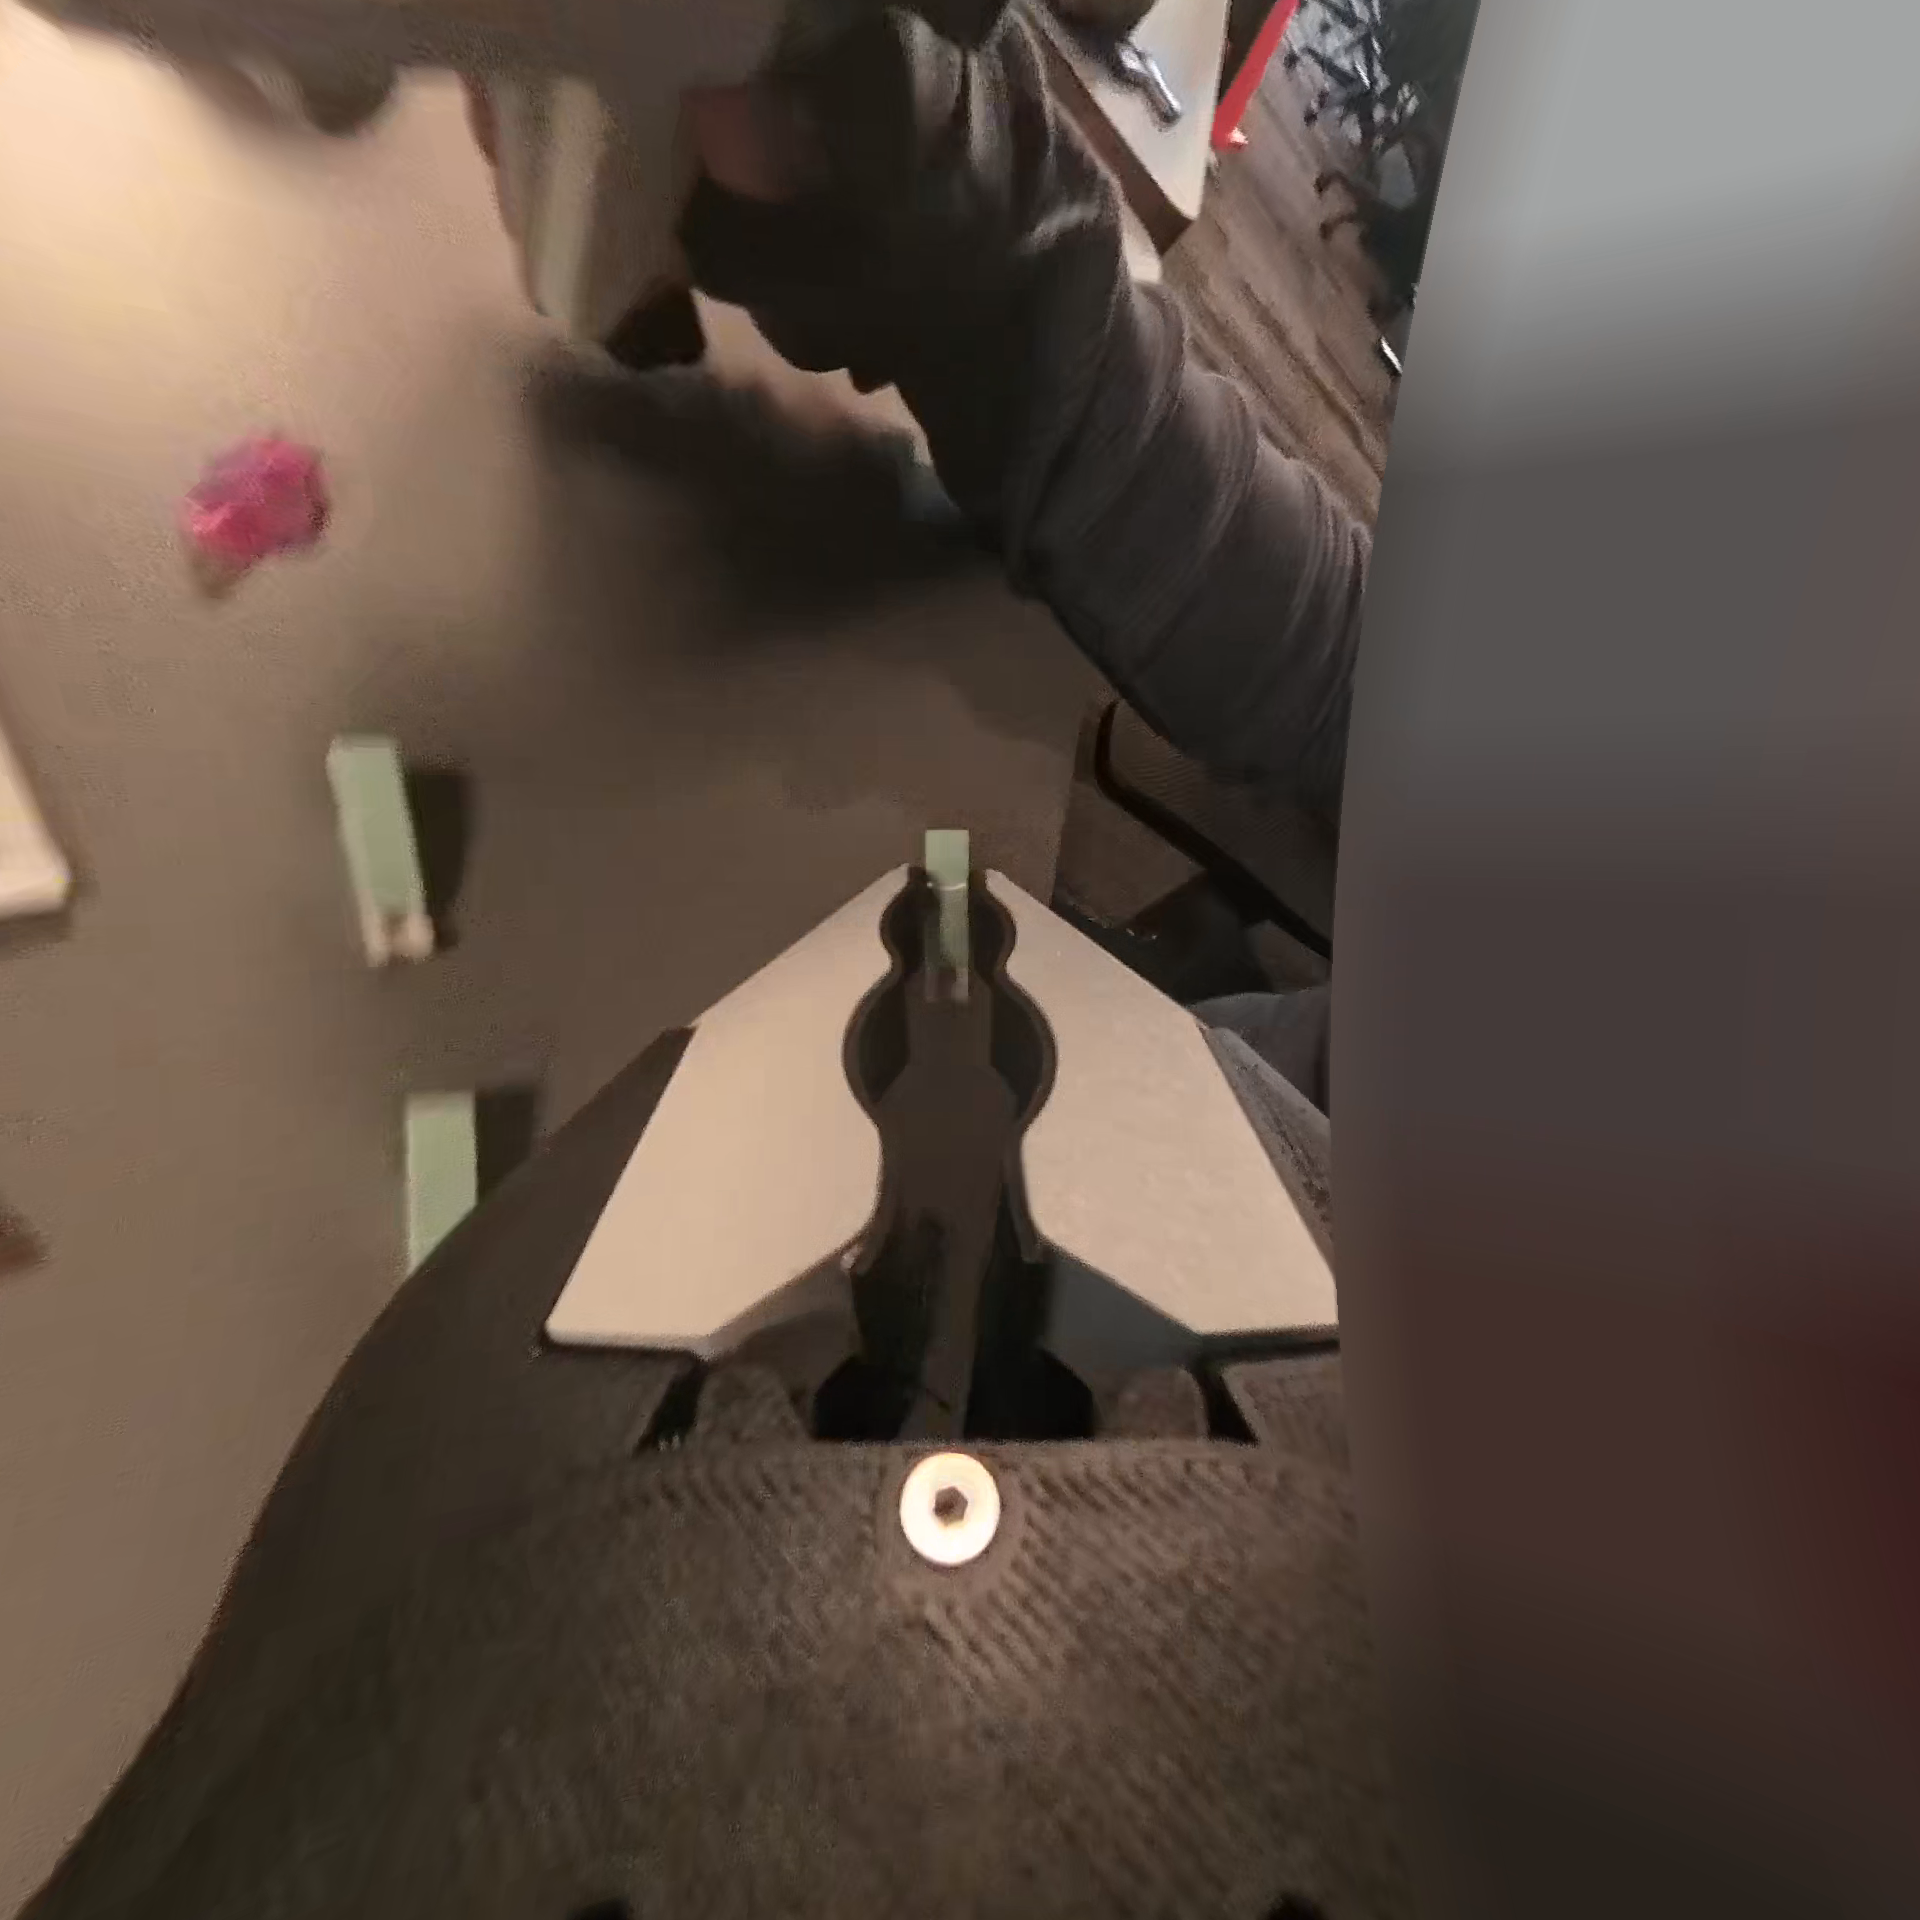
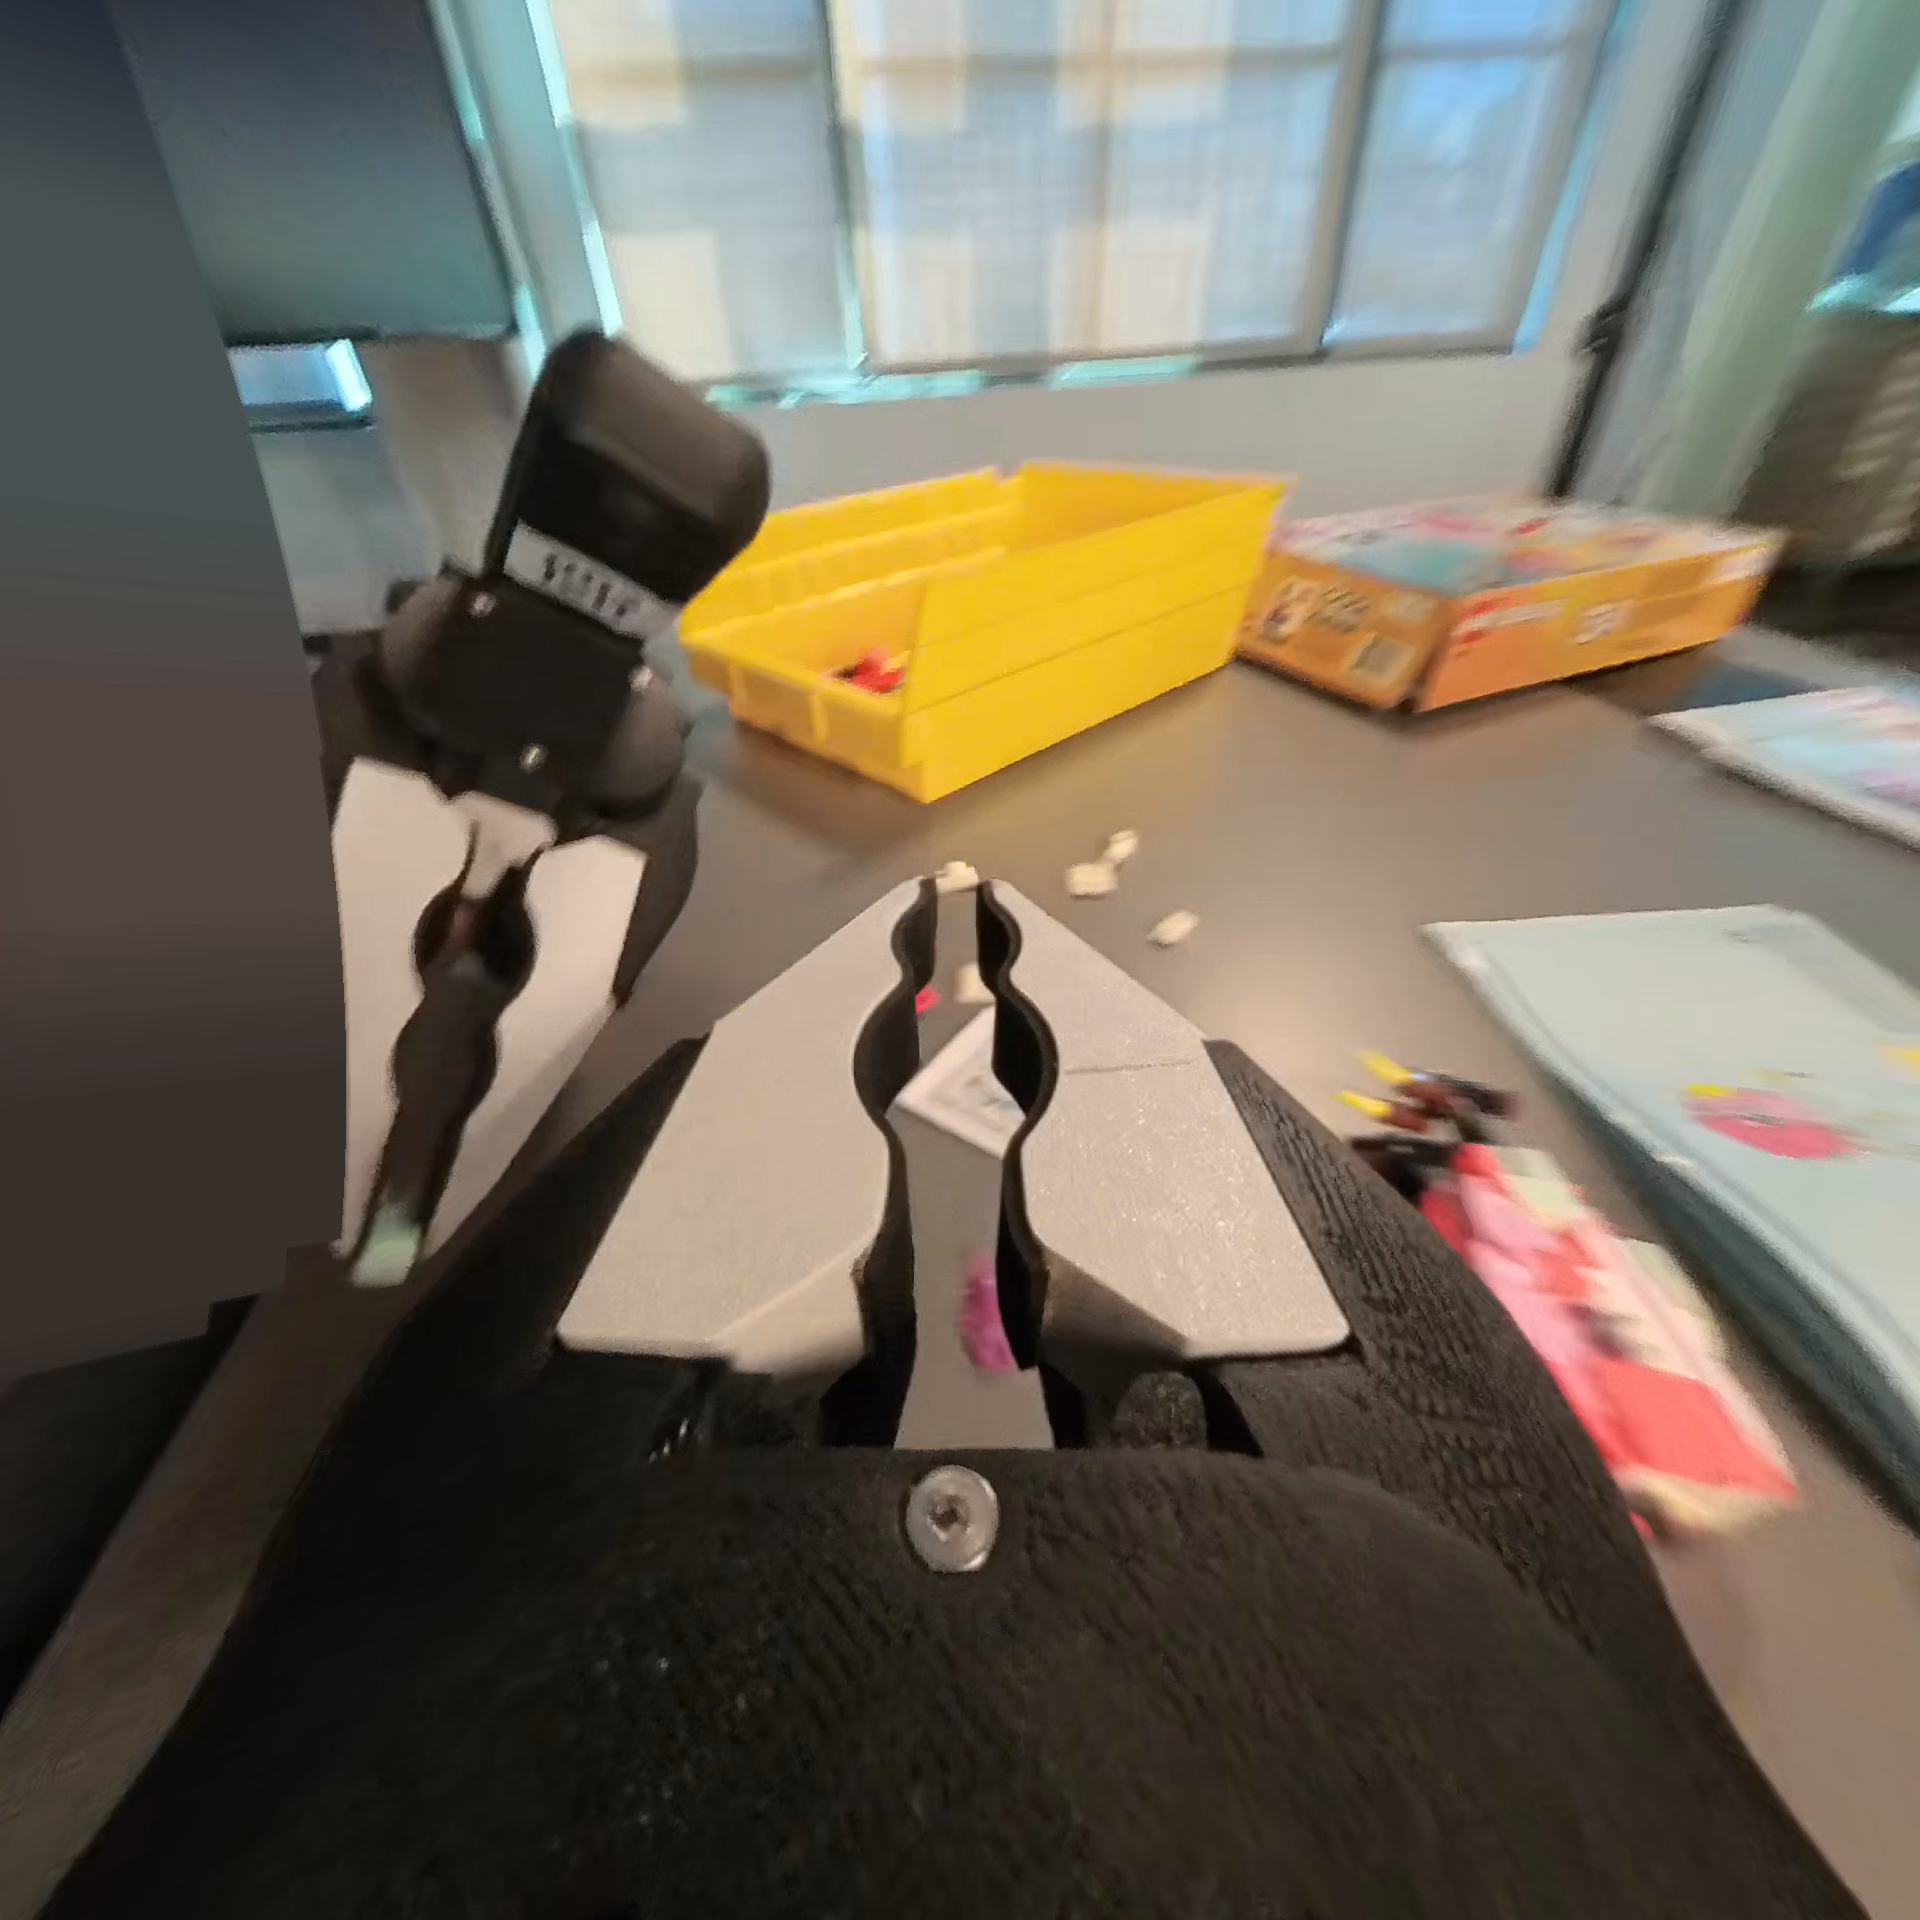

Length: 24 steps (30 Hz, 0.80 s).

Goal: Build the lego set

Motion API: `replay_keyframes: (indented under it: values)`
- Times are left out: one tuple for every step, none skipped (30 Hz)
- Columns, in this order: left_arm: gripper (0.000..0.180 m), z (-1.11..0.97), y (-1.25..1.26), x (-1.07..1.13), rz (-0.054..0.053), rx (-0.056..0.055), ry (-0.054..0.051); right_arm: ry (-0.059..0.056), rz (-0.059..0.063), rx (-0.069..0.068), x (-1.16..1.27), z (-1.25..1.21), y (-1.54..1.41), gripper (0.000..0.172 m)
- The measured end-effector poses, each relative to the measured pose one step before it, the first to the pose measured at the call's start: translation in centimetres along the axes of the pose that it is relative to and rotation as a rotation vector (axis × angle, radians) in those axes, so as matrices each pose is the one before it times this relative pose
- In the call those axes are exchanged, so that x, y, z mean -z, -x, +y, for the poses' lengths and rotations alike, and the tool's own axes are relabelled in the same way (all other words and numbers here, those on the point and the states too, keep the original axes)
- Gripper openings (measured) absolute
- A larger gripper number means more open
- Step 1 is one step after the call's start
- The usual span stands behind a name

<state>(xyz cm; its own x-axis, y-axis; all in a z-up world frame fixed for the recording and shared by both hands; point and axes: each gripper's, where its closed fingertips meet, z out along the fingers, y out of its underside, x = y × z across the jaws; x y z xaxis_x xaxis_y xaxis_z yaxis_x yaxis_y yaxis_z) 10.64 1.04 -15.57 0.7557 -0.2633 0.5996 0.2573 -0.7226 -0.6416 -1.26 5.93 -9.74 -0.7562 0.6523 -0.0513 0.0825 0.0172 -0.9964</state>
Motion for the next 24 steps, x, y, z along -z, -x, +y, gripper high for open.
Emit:
replay_keyframes:
  values:
    - [0.007, -0.735, 0.008, -0.904, 0.0166, -0.0076, 0.0185, -0.0453, 0.0651, 0.0172, 1.007, -0.842, -1.197, 0.006]
    - [0.007, -0.666, 0.119, -0.912, 0.0213, 0.0007, 0.0237, -0.0391, 0.1046, 0.0377, 1.041, -0.744, -1.746, 0.006]
    - [0.007, -0.517, 0.156, -0.883, 0.0273, 0.0111, 0.0316, -0.0355, 0.1432, 0.0683, 1.033, -0.669, -2.228, 0.006]
    - [0.007, -0.351, 0.293, -0.831, 0.0181, 0.0211, 0.0388, -0.0391, 0.1329, 0.0780, 0.933, -0.687, -2.019, 0.006]
    - [0.007, -0.063, 0.212, -0.752, 0.0220, 0.0145, 0.0544, -0.0323, 0.1016, 0.0616, 0.743, -0.539, -1.593, 0.006]
    - [0.007, 0.139, 0.462, -0.670, 0.0043, 0.0197, 0.0616, -0.0196, 0.0808, 0.0371, 0.517, -0.316, -1.319, 0.005]
    - [0.007, 0.133, 0.704, -0.552, -0.0090, 0.0254, 0.0551, -0.0141, 0.0578, 0.0142, 0.337, -0.169, -1.009, 0.006]
    - [0.007, 0.052, 0.479, -0.463, 0.0057, 0.0247, 0.0422, -0.0108, 0.0361, -0.0017, 0.199, -0.085, -0.690, 0.006]
    - [0.008, -0.198, -0.100, -0.325, 0.0410, 0.0224, 0.0215, -0.0055, 0.0256, -0.0044, 0.100, 0.000, -0.499, 0.006]
    - [0.008, -0.366, 0.031, -0.157, 0.0310, 0.0234, 0.0050, -0.0006, 0.0189, 0.0017, 0.032, 0.051, -0.355, 0.006]
    - [0.008, -0.357, 0.097, -0.042, 0.0220, 0.0189, 0.0029, 0.0028, 0.0098, 0.0052, -0.011, 0.077, -0.170, 0.006]
    - [0.008, -0.254, 0.109, 0.010, 0.0153, 0.0091, 0.0039, 0.0036, 0.0032, 0.0033, -0.034, 0.063, -0.052, 0.006]
    - [0.008, -0.166, 0.080, 0.049, 0.0075, 0.0045, 0.0037, 0.0025, 0.0021, 0.0013, -0.034, 0.042, -0.012, 0.006]
    - [0.008, -0.028, 0.048, 0.055, 0.0005, -0.0001, 0.0072, 0.0004, 0.0015, 0.0015, -0.033, -0.004, 0.014, 0.006]
    - [0.008, -0.014, 0.056, 0.047, -0.0066, -0.0085, 0.0059, -0.0010, -0.0017, 0.0005, -0.012, -0.029, 0.048, 0.006]
    - [0.008, -0.141, 0.118, 0.082, -0.0140, -0.0082, -0.0042, -0.0009, -0.0033, -0.0029, -0.020, -0.027, 0.052, 0.006]
    - [0.009, -0.243, 0.117, 0.122, -0.0153, -0.0093, -0.0106, -0.0007, -0.0025, -0.0064, -0.013, -0.016, 0.017, 0.006]
    - [0.014, -0.326, 0.070, 0.182, -0.0139, -0.0121, -0.0170, -0.0009, -0.0003, -0.0077, 0.004, 0.004, -0.040, 0.006]
    - [0.019, -0.408, 0.122, 0.241, -0.0203, -0.0137, -0.0229, -0.0014, 0.0009, -0.0082, 0.011, -0.005, -0.063, 0.006]
    - [0.024, -0.375, 0.205, 0.282, -0.0253, -0.0150, -0.0205, -0.0023, -0.0001, -0.0104, 0.026, -0.028, -0.073, 0.006]
    - [0.030, -0.312, 0.190, 0.274, -0.0234, -0.0191, -0.0165, -0.0033, 0.0002, -0.0121, 0.030, -0.044, -0.085, 0.006]
    - [0.035, -0.232, 0.194, 0.267, -0.0239, -0.0183, -0.0120, -0.0042, 0.0011, -0.0111, 0.037, -0.084, -0.096, 0.006]
    - [0.038, -0.156, 0.259, 0.290, -0.0269, -0.0143, -0.0093, -0.0038, 0.0006, -0.0107, 0.066, -0.098, -0.091, 0.006]
    - [0.039, -0.228, 0.145, 0.329, -0.0233, -0.0201, -0.0155, -0.0004, -0.0004, -0.0122, 0.090, -0.092, -0.081, 0.006]
